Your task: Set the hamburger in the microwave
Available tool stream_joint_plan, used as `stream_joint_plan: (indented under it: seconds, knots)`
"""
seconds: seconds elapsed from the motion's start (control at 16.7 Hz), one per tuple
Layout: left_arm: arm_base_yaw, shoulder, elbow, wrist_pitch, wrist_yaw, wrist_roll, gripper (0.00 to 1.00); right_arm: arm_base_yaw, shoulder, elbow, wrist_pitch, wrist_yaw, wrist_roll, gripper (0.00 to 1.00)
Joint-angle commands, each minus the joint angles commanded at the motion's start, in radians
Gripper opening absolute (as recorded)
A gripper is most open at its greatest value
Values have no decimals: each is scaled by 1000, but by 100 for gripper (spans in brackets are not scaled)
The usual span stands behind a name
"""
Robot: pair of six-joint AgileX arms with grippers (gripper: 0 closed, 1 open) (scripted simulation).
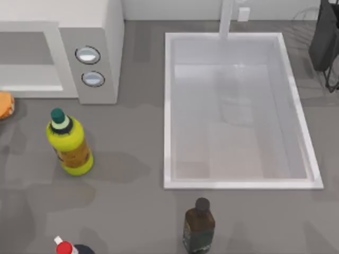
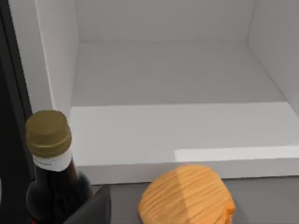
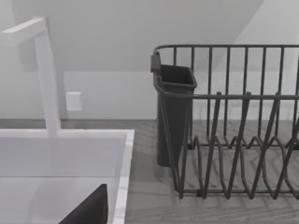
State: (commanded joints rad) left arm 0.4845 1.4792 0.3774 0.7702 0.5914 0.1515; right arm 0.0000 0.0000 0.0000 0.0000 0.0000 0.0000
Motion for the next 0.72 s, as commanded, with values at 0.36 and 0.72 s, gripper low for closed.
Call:
stream_joint_plan:
  seconds: [0.36,0.72]
  knots:
    - [49,-73,-85,-16,48,12,100,0,0,0,0,0,0,100]
    - [43,-102,-55,-79,46,10,100,0,0,0,0,0,0,100]
